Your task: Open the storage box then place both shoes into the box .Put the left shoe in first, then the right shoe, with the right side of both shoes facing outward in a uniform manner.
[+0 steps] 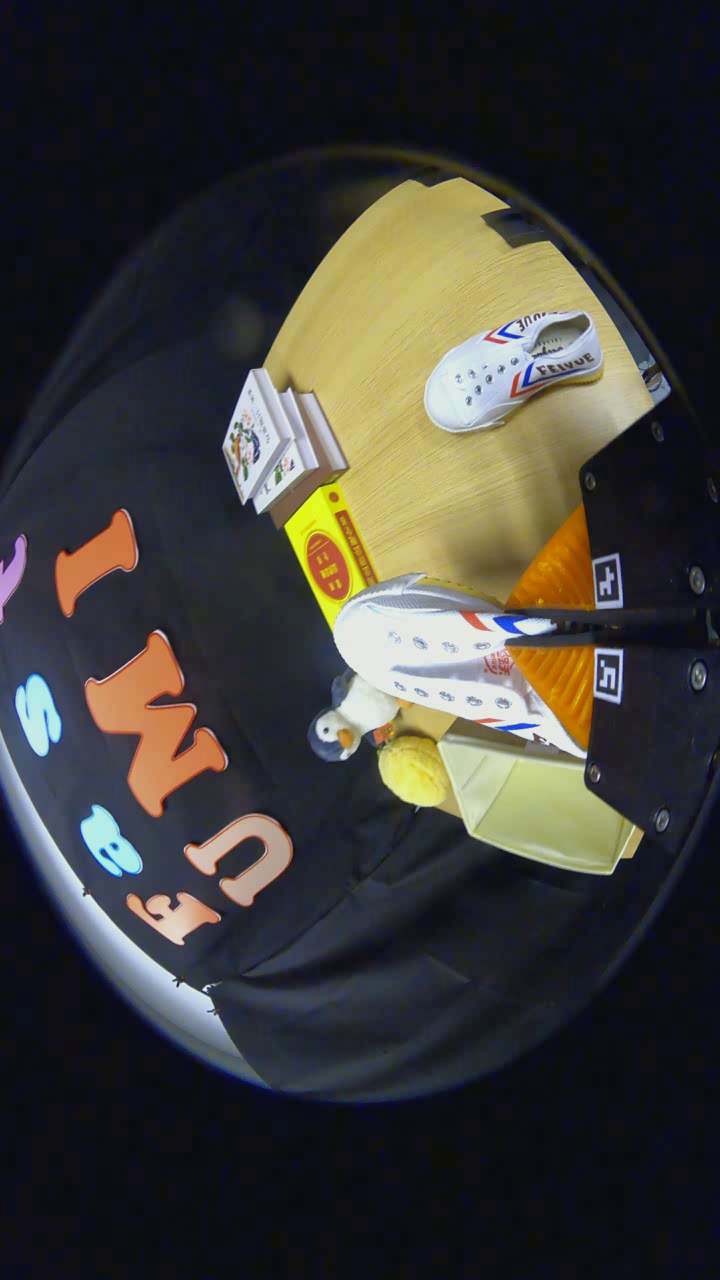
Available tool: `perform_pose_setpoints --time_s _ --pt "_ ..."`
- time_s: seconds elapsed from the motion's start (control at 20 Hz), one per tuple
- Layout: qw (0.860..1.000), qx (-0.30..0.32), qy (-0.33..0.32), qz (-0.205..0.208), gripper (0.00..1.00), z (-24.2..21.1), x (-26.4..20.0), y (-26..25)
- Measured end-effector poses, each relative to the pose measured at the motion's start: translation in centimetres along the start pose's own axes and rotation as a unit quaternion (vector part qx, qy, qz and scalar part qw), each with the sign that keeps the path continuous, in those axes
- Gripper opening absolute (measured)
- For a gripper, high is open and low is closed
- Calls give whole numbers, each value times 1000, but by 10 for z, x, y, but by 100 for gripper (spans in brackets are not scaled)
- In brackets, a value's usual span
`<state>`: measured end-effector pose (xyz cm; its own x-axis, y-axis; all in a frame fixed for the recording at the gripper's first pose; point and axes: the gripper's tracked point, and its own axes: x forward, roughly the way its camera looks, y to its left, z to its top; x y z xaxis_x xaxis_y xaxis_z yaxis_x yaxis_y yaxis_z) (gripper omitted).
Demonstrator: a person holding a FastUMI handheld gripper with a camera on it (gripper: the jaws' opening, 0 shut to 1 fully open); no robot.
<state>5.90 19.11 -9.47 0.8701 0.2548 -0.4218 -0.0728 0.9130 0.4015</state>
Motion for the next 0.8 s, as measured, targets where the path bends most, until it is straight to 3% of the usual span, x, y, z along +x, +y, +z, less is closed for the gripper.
perform_pose_setpoints --time_s 0.2,0.4,0.8 --pt "999 -8 -15 28 0 -7 0 79" --pt "999 -27 23 40 0 -62 32 136" --pt "993 -64 100 19 0 -156 82 174"
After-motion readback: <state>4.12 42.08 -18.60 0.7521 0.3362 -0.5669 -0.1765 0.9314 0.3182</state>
